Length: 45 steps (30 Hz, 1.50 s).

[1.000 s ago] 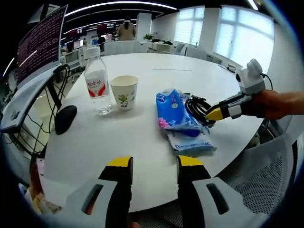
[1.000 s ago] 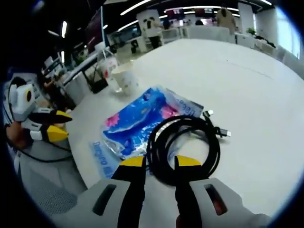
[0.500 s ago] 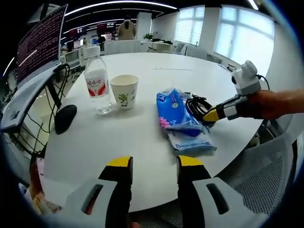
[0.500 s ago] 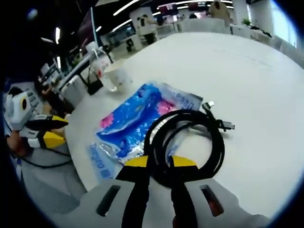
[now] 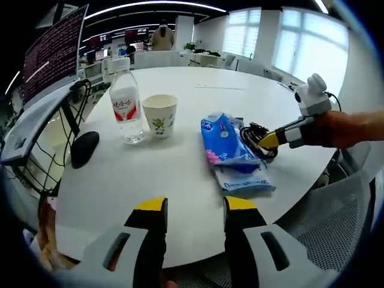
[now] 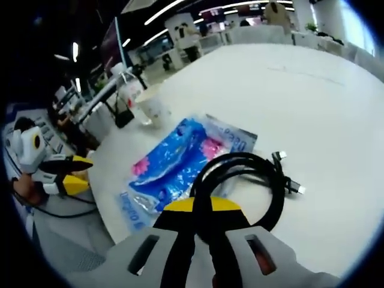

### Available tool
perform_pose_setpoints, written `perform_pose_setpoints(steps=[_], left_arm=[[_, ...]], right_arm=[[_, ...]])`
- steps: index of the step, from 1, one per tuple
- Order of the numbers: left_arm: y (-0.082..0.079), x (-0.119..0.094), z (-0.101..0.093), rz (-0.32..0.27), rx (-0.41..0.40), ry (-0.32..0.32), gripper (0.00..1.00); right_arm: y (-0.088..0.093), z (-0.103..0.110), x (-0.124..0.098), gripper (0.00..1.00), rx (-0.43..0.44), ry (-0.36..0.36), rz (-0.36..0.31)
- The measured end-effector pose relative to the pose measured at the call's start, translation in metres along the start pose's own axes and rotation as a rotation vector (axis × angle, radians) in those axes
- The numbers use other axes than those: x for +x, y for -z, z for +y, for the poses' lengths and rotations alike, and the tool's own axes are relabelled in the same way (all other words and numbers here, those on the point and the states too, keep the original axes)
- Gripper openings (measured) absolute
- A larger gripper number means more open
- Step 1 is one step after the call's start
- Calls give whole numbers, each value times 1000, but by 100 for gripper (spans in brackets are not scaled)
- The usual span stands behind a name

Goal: Arrange the tabletop items into an orderly group along one side of the table until the central work area is clear of visible clutter.

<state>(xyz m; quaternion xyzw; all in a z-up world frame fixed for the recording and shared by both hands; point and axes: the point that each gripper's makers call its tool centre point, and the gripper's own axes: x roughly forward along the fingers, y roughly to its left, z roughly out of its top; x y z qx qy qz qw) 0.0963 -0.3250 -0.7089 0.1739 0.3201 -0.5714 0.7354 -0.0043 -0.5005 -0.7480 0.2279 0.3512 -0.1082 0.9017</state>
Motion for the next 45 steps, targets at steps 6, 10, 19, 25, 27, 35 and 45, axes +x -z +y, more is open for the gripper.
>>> perform_pose_setpoints(steps=[6, 10, 19, 25, 27, 35, 45], left_arm=[[0, 0, -1, 1, 7, 1, 36], [1, 0, -2, 4, 10, 3, 36], [1, 0, -1, 5, 4, -1, 36], [2, 0, -1, 8, 7, -2, 36], [2, 0, 0, 9, 6, -4, 36], [3, 0, 0, 12, 4, -4, 36], [4, 1, 1, 20, -7, -9, 36]], right_arm=[[-1, 1, -3, 4, 5, 0, -9], [-2, 0, -4, 4, 9, 0, -15], [-6, 0, -7, 4, 26, -2, -31], [-9, 0, -9, 4, 36, -3, -42], [-10, -1, -10, 4, 37, -3, -46], [-20, -3, -17, 4, 93, -14, -98], [-25, -12, -29, 4, 141, 4, -139]])
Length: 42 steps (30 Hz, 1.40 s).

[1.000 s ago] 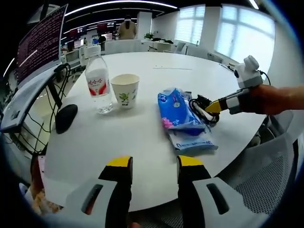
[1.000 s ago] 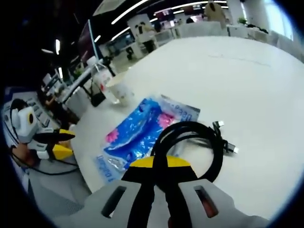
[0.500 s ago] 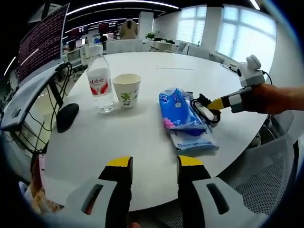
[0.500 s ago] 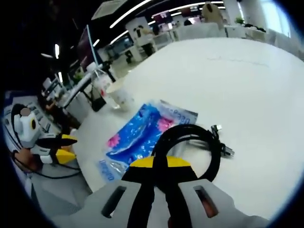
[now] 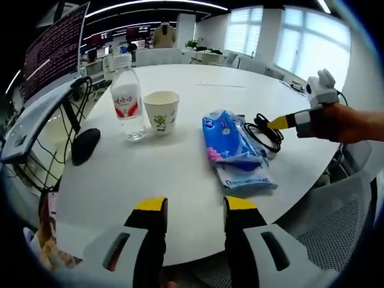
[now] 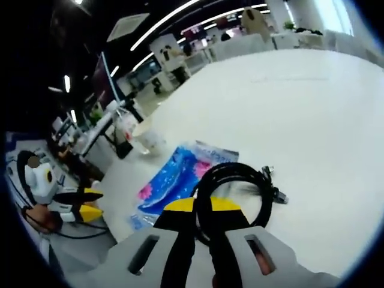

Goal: Arrange the tabletop items into an orderly group along one side of the table until the central work area is clear of visible clutter.

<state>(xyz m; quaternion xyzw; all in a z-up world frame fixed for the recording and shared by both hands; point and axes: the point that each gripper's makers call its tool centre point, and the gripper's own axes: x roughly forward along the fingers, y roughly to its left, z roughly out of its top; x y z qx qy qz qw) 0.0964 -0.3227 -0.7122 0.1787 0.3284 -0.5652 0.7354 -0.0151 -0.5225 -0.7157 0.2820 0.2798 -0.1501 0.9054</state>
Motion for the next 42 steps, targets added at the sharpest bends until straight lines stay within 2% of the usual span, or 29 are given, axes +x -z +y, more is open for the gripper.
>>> perform_pose_setpoints(steps=[12, 31, 42], left_arm=[[1, 1, 0, 8, 7, -5, 37], [5, 1, 8, 28, -6, -44, 37], [6, -3, 25, 18, -79, -105, 37]], right_arm=[[-12, -10, -13, 4, 34, 13, -49], [-14, -37, -27, 4, 77, 43, -83], [-10, -54, -35, 4, 83, 52, -77]])
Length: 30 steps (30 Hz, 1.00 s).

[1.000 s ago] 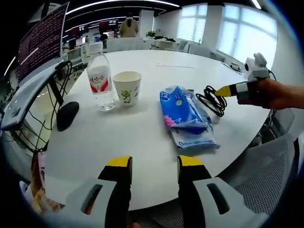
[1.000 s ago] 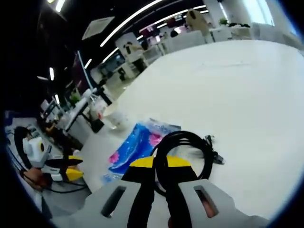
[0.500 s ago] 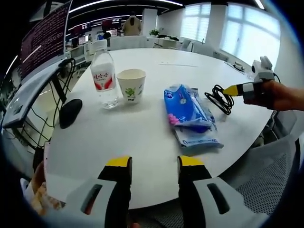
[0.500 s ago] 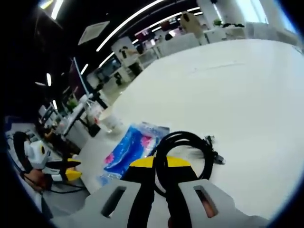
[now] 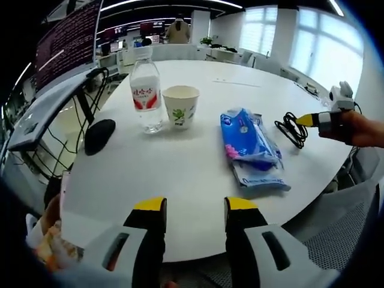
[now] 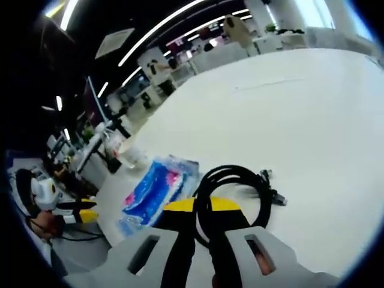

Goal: Arrange the tabletop items into an orderly group along one side of the table until the central work area is clear of visible clutter.

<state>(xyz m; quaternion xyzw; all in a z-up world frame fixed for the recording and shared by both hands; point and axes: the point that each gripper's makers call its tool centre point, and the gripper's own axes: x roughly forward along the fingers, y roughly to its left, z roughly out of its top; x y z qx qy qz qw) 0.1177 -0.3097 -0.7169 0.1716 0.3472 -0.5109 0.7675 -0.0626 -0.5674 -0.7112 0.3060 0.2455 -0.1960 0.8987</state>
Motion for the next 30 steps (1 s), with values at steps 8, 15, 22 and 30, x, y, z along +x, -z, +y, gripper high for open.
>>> perform_pose_setpoints(steps=[8, 15, 22, 30], left_arm=[[0, -1, 3, 1, -10, -20, 37], [1, -1, 5, 6, -2, -33, 37], [1, -1, 7, 10, 8, -49, 37], [1, -1, 7, 12, 18, -58, 37]], right_arm=[[2, -9, -4, 3, 10, 3, -1], [9, -10, -3, 2, 9, -11, 17], [18, -10, 1, 1, 3, -26, 39], [31, -14, 3, 1, -17, -29, 75]])
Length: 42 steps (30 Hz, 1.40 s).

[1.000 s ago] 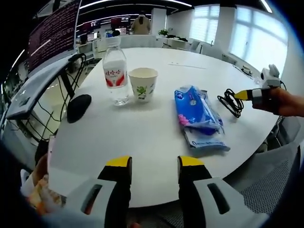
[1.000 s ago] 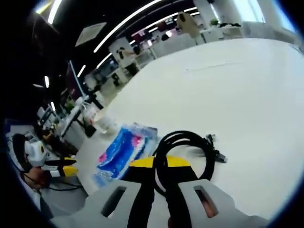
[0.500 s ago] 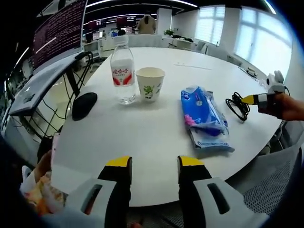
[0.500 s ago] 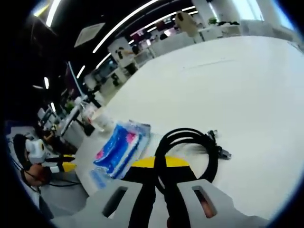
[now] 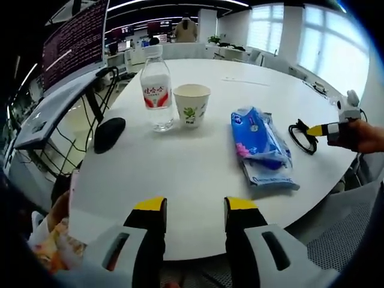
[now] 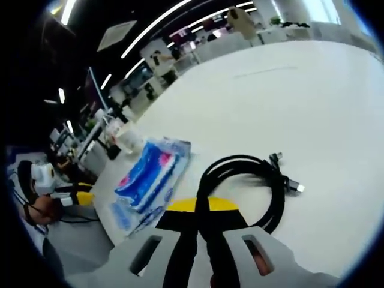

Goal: Arrange the tabletop items into an orderly group along one side of the table until the central work area is clear of visible clutter.

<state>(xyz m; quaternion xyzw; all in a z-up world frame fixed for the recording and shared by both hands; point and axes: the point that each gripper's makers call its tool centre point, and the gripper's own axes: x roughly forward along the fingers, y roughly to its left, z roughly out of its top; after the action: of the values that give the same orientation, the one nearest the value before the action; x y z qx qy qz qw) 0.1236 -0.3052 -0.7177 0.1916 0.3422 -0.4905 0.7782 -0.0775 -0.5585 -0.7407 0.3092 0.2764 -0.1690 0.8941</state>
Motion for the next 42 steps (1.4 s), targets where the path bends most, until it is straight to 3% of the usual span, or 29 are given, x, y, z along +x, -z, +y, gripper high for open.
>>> perform_pose_setpoints(steps=[18, 32, 42], left_arm=[[1, 1, -4, 9, 23, 2, 37], [2, 3, -6, 25, 34, 13, 37], [2, 4, -13, 29, 53, 43, 37]], right_arm=[[29, -10, 2, 6, -24, 46, 95], [27, -21, -21, 18, -9, 58, 81], [22, -27, -33, 18, 0, 74, 54]])
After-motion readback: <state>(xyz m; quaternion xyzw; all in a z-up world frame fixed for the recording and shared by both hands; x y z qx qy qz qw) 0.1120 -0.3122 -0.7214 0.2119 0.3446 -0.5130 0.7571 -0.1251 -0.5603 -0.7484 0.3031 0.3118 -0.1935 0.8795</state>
